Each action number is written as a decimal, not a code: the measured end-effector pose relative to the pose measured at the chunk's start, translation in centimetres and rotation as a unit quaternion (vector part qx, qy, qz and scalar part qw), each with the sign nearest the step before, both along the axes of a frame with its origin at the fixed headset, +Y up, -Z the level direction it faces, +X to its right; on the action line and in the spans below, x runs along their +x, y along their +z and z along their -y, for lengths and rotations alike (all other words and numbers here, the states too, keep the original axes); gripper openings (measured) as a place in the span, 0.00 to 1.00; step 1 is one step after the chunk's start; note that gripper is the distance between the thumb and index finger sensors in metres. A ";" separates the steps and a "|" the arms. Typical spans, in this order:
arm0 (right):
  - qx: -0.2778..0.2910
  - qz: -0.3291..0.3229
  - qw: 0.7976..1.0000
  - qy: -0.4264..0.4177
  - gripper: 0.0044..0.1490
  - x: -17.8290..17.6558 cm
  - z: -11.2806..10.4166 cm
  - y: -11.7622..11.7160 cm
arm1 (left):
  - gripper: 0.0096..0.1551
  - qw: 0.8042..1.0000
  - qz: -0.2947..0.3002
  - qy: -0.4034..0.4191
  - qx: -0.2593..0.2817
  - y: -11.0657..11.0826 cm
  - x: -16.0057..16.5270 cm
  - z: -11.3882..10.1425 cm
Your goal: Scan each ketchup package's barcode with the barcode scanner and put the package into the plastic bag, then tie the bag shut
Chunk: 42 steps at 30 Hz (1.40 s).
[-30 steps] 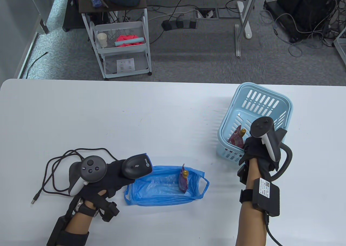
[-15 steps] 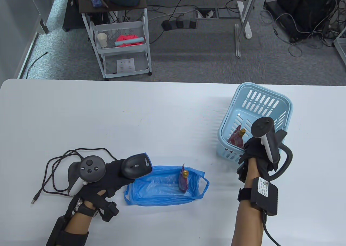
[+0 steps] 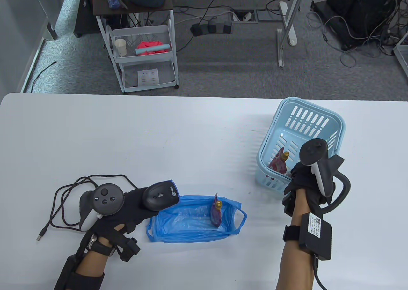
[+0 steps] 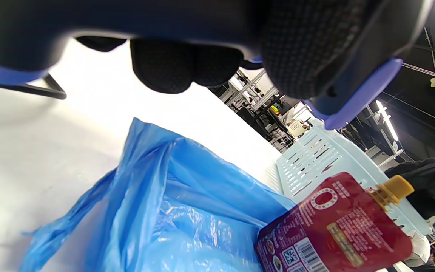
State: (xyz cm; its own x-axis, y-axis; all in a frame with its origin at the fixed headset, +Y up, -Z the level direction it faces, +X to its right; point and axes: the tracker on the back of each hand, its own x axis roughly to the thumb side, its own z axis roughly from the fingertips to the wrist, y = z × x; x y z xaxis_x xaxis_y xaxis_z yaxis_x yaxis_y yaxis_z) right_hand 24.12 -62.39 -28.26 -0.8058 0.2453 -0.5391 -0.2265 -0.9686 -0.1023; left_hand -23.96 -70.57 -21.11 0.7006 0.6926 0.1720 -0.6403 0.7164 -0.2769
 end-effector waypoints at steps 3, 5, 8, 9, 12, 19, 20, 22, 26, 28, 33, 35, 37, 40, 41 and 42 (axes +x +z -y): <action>0.014 -0.007 1.000 0.000 0.29 -0.2 -1.1 0.6 | 0.30 1.000 0.001 0.001 0.000 0.0 0.0 0.0; 0.026 -0.011 1.000 0.001 0.29 -0.3 -1.7 0.9 | 0.30 1.000 0.002 0.003 -0.001 0.0 0.0 0.0; 0.045 -0.016 0.999 0.000 0.28 -0.5 -3.0 1.7 | 0.30 1.000 0.004 0.008 0.001 0.0 0.0 0.0; 0.049 -0.018 0.999 0.000 0.28 -0.5 -3.2 1.8 | 0.30 1.000 0.004 0.009 0.002 0.0 0.0 -0.1; 0.069 -0.027 0.997 0.001 0.28 -0.7 -4.5 2.6 | 0.30 1.000 0.005 0.014 0.004 0.1 -0.1 -0.2; 0.118 -0.065 0.991 0.010 0.28 -2.0 -6.9 4.4 | 0.30 1.000 0.002 0.017 0.003 0.1 -0.3 -0.1; 0.127 -0.070 0.989 0.012 0.28 -2.2 -7.3 4.6 | 0.30 1.000 0.001 0.018 0.003 0.1 -0.3 -0.1; 0.137 -0.079 0.987 0.017 0.29 -2.6 -8.0 5.1 | 0.30 1.000 0.002 0.018 0.003 0.1 -0.3 -0.1; 0.160 -0.098 0.982 0.022 0.29 -3.6 -9.2 5.8 | 0.30 1.000 0.002 0.019 0.004 0.1 -0.3 -0.1; 0.170 -0.109 0.979 0.025 0.29 -4.2 -9.7 6.2 | 0.30 1.000 0.002 0.020 0.004 0.1 -0.3 -0.1; 0.184 -0.150 0.971 0.031 0.29 -6.4 -10.3 6.6 | 0.30 1.000 0.001 0.019 0.005 0.1 -0.3 -0.1; 0.185 -0.169 0.968 0.031 0.29 -7.6 -10.3 6.6 | 0.30 1.000 0.001 0.021 0.005 0.1 -0.4 -0.1; 0.185 -0.187 0.964 0.030 0.29 -8.7 -10.3 6.5 | 0.30 1.000 0.001 0.022 0.005 0.1 -0.4 -0.1; 0.185 -0.215 0.959 0.027 0.29 -10.6 -10.1 6.4 | 0.30 1.000 0.000 0.025 0.007 0.1 -0.5 -0.2; 0.184 -0.222 0.957 0.025 0.29 -11.1 -10.1 6.3 | 0.30 1.000 0.000 0.025 0.007 0.1 -0.5 -0.2; 0.182 -0.234 0.955 0.022 0.29 -11.9 -10.0 6.2 | 0.30 1.000 0.000 0.026 0.008 0.1 -0.5 -0.2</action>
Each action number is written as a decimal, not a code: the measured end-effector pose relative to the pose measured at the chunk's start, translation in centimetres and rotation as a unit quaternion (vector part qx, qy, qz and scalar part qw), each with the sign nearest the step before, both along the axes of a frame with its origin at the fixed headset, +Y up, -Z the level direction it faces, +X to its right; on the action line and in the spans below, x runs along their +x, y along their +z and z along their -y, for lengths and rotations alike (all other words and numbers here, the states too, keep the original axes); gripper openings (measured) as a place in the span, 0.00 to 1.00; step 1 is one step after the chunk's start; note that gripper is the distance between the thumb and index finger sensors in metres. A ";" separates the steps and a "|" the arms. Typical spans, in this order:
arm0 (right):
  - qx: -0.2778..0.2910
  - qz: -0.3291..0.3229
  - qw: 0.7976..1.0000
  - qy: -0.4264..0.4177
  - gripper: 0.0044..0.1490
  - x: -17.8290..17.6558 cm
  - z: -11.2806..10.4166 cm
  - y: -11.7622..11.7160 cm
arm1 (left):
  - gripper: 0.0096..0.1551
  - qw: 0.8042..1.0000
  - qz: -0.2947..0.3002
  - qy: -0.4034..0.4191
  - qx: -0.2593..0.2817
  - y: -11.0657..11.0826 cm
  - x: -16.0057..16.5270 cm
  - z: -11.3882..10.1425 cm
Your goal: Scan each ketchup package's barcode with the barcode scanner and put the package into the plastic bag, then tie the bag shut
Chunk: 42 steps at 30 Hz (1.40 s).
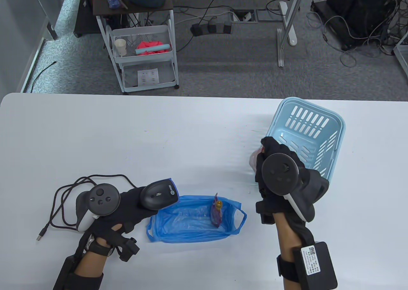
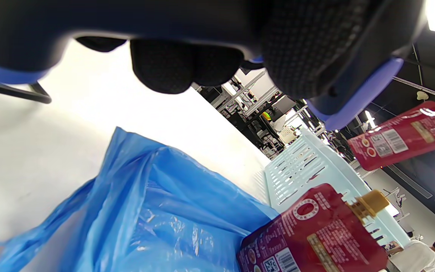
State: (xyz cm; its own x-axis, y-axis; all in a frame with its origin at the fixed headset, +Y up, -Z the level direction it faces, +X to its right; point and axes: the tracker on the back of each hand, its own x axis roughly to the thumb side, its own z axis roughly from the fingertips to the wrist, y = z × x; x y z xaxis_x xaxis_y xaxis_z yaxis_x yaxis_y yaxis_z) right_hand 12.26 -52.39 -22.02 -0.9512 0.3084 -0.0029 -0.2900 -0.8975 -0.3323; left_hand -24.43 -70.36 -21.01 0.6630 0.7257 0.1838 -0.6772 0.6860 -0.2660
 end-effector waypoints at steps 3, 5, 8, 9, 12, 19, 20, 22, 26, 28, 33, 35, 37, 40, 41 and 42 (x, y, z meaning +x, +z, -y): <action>-0.003 -0.028 1.000 -0.001 0.29 -1.8 0.3 -0.1 | 0.30 1.000 0.001 0.001 0.001 0.0 0.0 0.0; -0.009 -0.048 0.999 -0.002 0.29 -3.1 0.5 -0.2 | 0.30 1.000 0.002 0.000 0.001 0.0 0.1 0.0; -0.019 -0.072 0.997 -0.003 0.29 -4.7 1.0 -0.4 | 0.30 1.000 0.004 0.000 0.002 0.0 0.1 0.1; -0.022 -0.081 0.996 -0.004 0.29 -5.2 1.2 -0.4 | 0.30 1.000 0.004 0.000 0.002 0.0 0.2 0.1; -0.036 -0.102 0.994 -0.005 0.29 -6.5 1.8 -0.5 | 0.30 1.000 0.006 0.002 0.005 0.0 0.2 0.0; -0.062 -0.138 0.988 0.006 0.29 -8.7 3.3 -0.2 | 0.29 1.000 0.013 0.004 0.018 0.2 0.6 -0.2; -0.065 -0.143 0.988 0.008 0.29 -8.9 3.5 -0.2 | 0.29 1.000 0.015 0.004 0.019 0.2 0.7 -0.2; -0.073 -0.149 0.986 0.013 0.29 -9.3 3.9 -0.1 | 0.28 1.000 0.018 0.001 0.021 0.3 0.9 -0.1; -0.087 -0.163 0.983 0.017 0.29 -9.9 4.5 0.2 | 0.29 0.999 0.024 0.001 0.022 0.3 1.1 0.0; -0.092 -0.168 0.981 0.017 0.29 -10.0 4.7 0.3 | 0.29 0.999 0.026 0.000 0.023 0.3 1.2 0.0; -0.100 -0.175 0.979 0.018 0.29 -10.3 5.0 0.4 | 0.29 0.999 0.030 -0.012 0.025 0.4 1.5 0.1; -0.102 -0.177 0.979 0.020 0.29 -10.4 5.1 0.5 | 0.28 0.999 0.034 -0.015 0.024 0.5 1.7 0.1; -0.105 -0.178 0.978 0.020 0.29 -10.4 5.2 0.5 | 0.28 0.999 0.037 -0.018 0.024 0.5 1.8 0.2; -0.106 -0.178 0.978 0.020 0.29 -10.5 5.2 0.6 | 0.29 0.999 0.041 -0.024 0.024 0.5 2.0 0.2; -0.107 -0.178 0.978 0.020 0.29 -10.5 5.2 0.6 | 0.28 0.999 0.042 -0.025 0.024 0.5 2.1 0.2; -0.107 -0.178 0.978 0.020 0.29 -10.5 5.2 0.6 | 0.28 0.998 0.043 -0.026 0.024 0.5 2.1 0.2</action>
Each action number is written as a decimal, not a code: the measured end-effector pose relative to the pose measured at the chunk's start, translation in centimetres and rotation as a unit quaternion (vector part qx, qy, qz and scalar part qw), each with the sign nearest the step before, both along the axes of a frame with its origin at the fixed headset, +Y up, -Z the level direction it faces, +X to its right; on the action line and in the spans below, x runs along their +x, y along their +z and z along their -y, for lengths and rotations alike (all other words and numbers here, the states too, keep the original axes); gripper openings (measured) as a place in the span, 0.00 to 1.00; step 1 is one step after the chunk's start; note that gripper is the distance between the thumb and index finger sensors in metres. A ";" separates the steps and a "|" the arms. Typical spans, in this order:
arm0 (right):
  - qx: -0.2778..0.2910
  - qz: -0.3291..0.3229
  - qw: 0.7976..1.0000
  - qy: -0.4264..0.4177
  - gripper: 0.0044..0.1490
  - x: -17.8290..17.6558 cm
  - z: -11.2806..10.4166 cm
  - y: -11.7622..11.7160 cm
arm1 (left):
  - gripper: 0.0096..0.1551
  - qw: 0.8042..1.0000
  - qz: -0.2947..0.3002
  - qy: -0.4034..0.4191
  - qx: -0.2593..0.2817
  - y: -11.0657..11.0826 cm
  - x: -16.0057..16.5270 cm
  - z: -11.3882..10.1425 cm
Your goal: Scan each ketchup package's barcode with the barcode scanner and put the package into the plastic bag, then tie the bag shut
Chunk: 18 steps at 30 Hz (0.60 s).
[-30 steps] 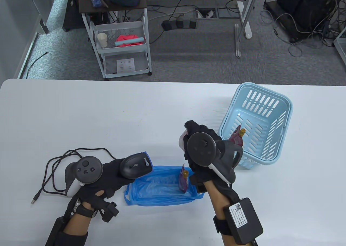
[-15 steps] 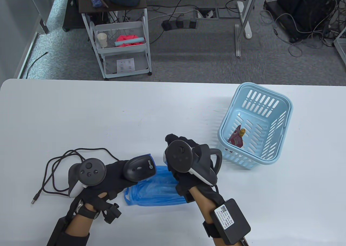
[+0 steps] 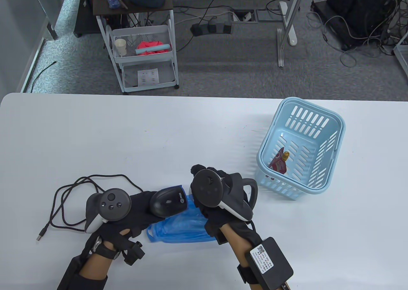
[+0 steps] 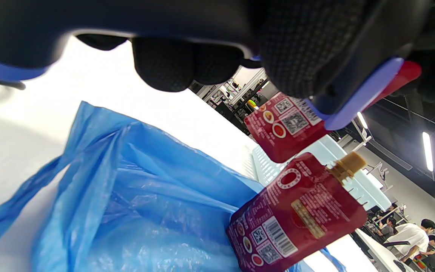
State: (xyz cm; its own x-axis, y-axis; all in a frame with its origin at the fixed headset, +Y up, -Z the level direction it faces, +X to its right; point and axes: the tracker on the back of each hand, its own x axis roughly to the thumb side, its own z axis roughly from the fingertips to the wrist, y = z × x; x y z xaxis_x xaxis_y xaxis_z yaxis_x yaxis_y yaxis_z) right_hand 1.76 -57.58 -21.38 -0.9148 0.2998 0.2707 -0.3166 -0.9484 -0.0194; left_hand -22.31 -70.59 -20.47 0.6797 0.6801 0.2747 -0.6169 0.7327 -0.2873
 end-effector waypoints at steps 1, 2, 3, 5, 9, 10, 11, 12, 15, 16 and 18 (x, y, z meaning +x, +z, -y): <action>-0.001 0.000 1.000 0.000 0.29 0.0 0.0 0.0 | 0.28 1.000 0.000 -0.002 0.001 0.0 0.0 0.0; -0.001 0.001 1.000 0.000 0.29 0.0 0.0 0.1 | 0.28 1.000 0.001 -0.003 0.001 0.0 0.1 0.0; -0.001 0.001 1.000 0.001 0.29 0.0 0.0 0.1 | 0.28 1.000 0.002 -0.004 0.000 0.0 0.1 0.0; -0.002 0.001 1.000 0.001 0.29 0.0 0.1 0.1 | 0.29 1.000 0.003 -0.004 0.000 0.0 0.1 0.0; -0.005 0.000 1.000 0.002 0.29 -0.1 0.1 0.2 | 0.28 1.000 -0.001 -0.003 0.002 0.1 0.1 0.0; -0.005 -0.001 1.000 0.001 0.29 -0.1 0.1 0.2 | 0.28 1.000 -0.003 -0.001 0.002 0.0 0.1 0.0; -0.005 -0.001 1.000 0.001 0.29 -0.1 0.1 0.2 | 0.29 1.000 -0.003 -0.001 0.001 0.0 0.1 0.0; -0.005 -0.002 1.000 0.001 0.29 -0.1 0.1 0.2 | 0.29 1.000 -0.005 -0.001 0.000 0.0 0.0 0.0; -0.005 -0.005 1.000 -0.001 0.29 -0.1 0.3 0.4 | 0.29 1.000 -0.015 0.000 -0.004 -0.2 -0.4 0.1; -0.005 -0.006 1.000 -0.001 0.29 -0.1 0.4 0.5 | 0.29 1.000 -0.019 0.006 -0.007 -0.2 -0.6 0.2; -0.008 -0.009 1.000 0.000 0.29 -0.1 0.7 0.7 | 0.29 1.000 -0.026 0.011 -0.010 -0.4 -1.0 0.3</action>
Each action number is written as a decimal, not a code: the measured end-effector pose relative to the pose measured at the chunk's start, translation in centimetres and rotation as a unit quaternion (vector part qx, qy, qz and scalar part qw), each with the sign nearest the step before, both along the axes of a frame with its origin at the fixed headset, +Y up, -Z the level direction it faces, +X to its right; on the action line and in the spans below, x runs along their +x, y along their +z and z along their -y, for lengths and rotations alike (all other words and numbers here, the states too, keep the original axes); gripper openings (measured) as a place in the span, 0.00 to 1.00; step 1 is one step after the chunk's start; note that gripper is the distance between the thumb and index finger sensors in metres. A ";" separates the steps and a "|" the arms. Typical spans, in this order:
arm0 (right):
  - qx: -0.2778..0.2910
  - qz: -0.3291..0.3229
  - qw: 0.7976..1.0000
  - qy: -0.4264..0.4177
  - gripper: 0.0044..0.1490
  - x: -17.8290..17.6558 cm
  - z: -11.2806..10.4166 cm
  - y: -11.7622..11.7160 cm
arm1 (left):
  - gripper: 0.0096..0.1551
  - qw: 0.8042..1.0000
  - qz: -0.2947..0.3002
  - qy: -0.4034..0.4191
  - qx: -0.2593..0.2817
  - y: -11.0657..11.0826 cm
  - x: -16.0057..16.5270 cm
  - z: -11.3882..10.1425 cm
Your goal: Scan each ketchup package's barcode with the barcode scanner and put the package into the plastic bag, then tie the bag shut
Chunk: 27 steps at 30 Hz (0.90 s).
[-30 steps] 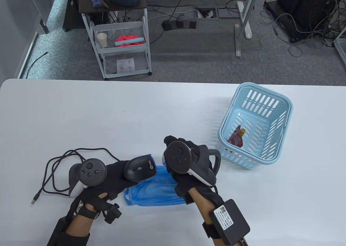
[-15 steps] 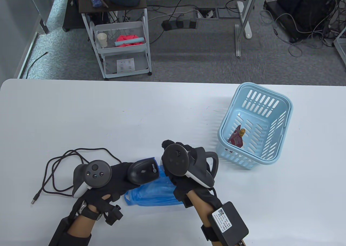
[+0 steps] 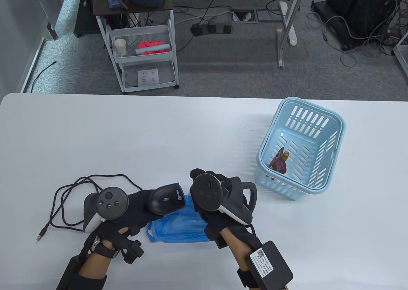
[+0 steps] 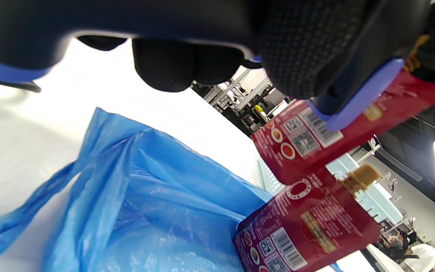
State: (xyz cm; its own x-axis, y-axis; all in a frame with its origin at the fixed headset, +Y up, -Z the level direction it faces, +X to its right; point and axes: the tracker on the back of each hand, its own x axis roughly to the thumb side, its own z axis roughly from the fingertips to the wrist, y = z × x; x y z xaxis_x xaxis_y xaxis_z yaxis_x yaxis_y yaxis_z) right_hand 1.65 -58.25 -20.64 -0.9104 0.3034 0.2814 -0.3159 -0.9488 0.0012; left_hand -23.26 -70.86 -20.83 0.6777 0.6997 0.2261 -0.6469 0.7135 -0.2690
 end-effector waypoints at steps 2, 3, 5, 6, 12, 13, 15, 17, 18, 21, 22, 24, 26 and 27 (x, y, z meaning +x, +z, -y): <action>-0.005 -0.005 1.000 0.002 0.29 0.0 0.2 0.2 | 0.29 1.000 -0.008 0.001 -0.001 -0.1 -0.3 0.0; -0.007 -0.007 1.000 0.004 0.29 0.0 0.4 0.4 | 0.29 1.000 -0.011 0.003 -0.001 -0.1 -0.5 0.0; -0.011 -0.012 1.000 0.009 0.29 -0.1 0.6 0.6 | 0.29 1.000 -0.014 0.007 -0.004 -0.2 -0.7 0.1; -0.013 -0.014 1.000 0.013 0.29 -0.1 0.7 0.8 | 0.29 1.000 -0.016 0.007 -0.004 -0.2 -0.7 0.1; -0.023 -0.024 0.999 0.032 0.29 -0.3 1.6 1.5 | 0.29 1.000 -0.021 0.006 -0.007 -0.3 -0.9 0.1; -0.025 -0.025 0.999 0.035 0.29 -0.3 1.8 1.5 | 0.29 1.000 -0.022 0.006 -0.008 -0.3 -0.9 0.0; -0.030 -0.027 0.998 0.041 0.29 -0.4 2.1 1.7 | 0.29 1.000 -0.023 0.005 -0.008 -0.3 -0.9 0.0; -0.032 -0.027 0.998 0.047 0.29 -0.4 2.4 1.8 | 0.29 1.000 -0.024 0.005 -0.009 -0.2 -1.0 -0.1; -0.033 -0.028 0.998 0.049 0.29 -0.4 2.5 1.8 | 0.29 1.000 -0.024 0.006 -0.009 -0.2 -1.0 -0.1; -0.036 -0.029 0.997 0.058 0.29 -0.5 2.8 1.8 | 0.29 1.000 -0.024 0.005 -0.009 -0.3 -1.0 -0.1; -0.037 -0.029 0.997 0.060 0.29 -0.5 3.0 1.8 | 0.29 1.000 -0.024 0.004 -0.009 -0.3 -1.0 -0.1; -0.037 -0.030 0.997 0.064 0.29 -0.5 3.1 1.9 | 0.29 1.000 -0.024 0.003 -0.009 -0.3 -1.0 -0.1; -0.039 -0.031 0.996 0.069 0.29 -0.7 3.3 1.9 | 0.29 1.000 -0.024 0.003 -0.009 -0.3 -1.0 -0.1; -0.040 -0.031 0.996 0.071 0.29 -0.7 3.4 1.8 | 0.29 1.000 -0.025 0.003 -0.009 -0.3 -1.0 -0.1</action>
